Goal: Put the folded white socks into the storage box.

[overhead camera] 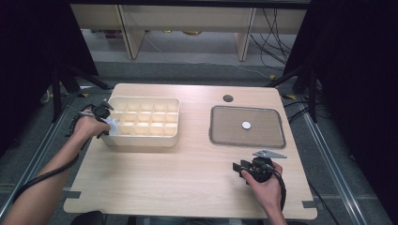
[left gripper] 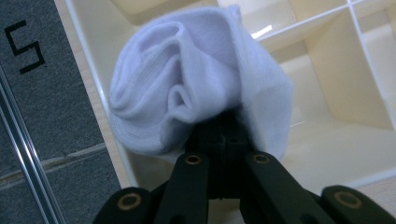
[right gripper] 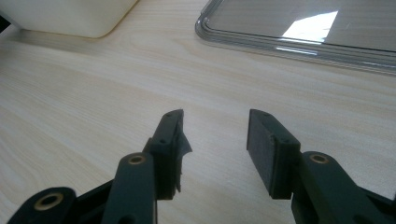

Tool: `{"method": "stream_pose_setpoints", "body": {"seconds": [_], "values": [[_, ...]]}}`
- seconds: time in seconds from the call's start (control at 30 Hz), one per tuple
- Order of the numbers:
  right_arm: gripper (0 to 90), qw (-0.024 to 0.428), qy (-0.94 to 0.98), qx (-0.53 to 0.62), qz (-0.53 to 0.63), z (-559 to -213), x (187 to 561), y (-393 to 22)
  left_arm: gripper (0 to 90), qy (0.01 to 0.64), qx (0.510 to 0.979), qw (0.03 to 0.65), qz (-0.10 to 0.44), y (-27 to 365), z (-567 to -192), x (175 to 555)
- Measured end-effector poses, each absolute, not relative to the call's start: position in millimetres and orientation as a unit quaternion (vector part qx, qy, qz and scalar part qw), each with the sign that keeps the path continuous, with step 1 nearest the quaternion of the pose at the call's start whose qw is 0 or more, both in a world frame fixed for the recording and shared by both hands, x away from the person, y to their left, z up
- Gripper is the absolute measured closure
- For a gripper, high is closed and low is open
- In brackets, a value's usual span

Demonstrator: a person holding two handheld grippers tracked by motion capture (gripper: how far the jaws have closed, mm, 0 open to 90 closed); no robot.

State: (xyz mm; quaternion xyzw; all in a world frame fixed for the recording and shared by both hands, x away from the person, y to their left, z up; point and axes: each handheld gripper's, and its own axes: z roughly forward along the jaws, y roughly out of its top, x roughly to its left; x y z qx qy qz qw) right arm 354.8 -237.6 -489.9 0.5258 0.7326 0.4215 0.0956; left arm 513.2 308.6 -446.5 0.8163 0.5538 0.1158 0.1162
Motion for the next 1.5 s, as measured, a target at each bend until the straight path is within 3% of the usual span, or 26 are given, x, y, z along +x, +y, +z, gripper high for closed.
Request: {"method": "stream_pose_setpoints", "body": {"seconds": [0.33,0.6,0.8,0.93,1.07,1.2,1.5], "values": [[56.8,0.100,0.734,0.526,0.417,-489,355,-238,89.0,0.553,0.817,0.134,0.097,313,-448,509],[56.8,0.097,0.732,0.529,0.418,-489,354,-236,80.2,0.559,0.805,0.168,0.108,317,-419,497],[56.7,0.087,0.726,0.538,0.418,-488,353,-234,67.0,0.564,0.785,0.208,0.151,316,-397,498],[56.6,0.089,0.727,0.537,0.419,-488,354,-234,53.0,0.573,0.774,0.212,0.167,314,-401,507],[56.4,0.091,0.726,0.538,0.419,-489,354,-236,47.1,0.582,0.766,0.210,0.177,312,-408,515],[56.3,0.092,0.723,0.539,0.421,-489,354,-235,47.1,0.589,0.764,0.199,0.175,311,-416,521],[56.1,0.096,0.735,0.523,0.420,-490,355,-237,65.0,0.602,0.759,0.193,0.158,307,-426,521]]}}
